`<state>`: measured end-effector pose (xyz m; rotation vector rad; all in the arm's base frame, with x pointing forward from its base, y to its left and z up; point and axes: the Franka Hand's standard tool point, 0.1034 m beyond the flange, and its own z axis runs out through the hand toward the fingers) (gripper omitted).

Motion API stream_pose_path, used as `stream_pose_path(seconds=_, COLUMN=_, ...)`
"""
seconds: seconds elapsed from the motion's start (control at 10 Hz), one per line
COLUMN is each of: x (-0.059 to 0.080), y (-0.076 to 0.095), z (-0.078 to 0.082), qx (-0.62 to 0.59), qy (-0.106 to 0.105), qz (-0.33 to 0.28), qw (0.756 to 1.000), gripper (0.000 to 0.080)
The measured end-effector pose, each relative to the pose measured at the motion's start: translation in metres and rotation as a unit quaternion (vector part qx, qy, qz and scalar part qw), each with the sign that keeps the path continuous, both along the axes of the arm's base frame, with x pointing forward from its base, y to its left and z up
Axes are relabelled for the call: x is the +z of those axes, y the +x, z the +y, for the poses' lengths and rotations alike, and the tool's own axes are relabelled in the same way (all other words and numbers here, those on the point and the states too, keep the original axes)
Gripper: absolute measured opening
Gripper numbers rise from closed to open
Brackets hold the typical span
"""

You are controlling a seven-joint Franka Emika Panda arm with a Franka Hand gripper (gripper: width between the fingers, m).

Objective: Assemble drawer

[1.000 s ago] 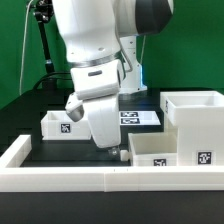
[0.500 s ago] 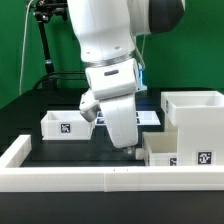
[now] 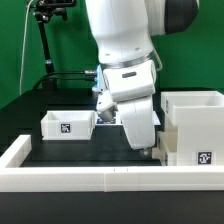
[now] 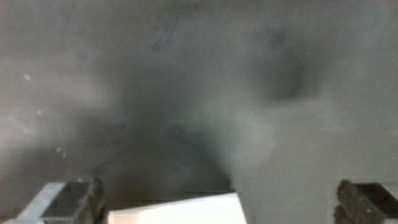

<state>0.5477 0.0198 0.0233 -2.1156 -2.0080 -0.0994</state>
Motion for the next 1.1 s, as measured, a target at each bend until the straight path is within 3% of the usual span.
stream_pose_path(seconds=0.5, x=0.001, y=0.001, z=0.001, qx=-0.010, qy=-0.005, qz=0.005, qw=1.000, gripper=0.0649)
stream_pose_path(seconds=0.9, x=0.007, y=-0.013, z=-0.042, qx=-0.037, qy=-0.014, qz=0.006, qw=0.999, gripper=0.0649)
stream_pose_path(seconds=1.1, x=0.019, y=-0.030, z=-0.066, qx=-0.059, qy=-0.021, qz=0.009, qw=0.998, gripper=0.0649)
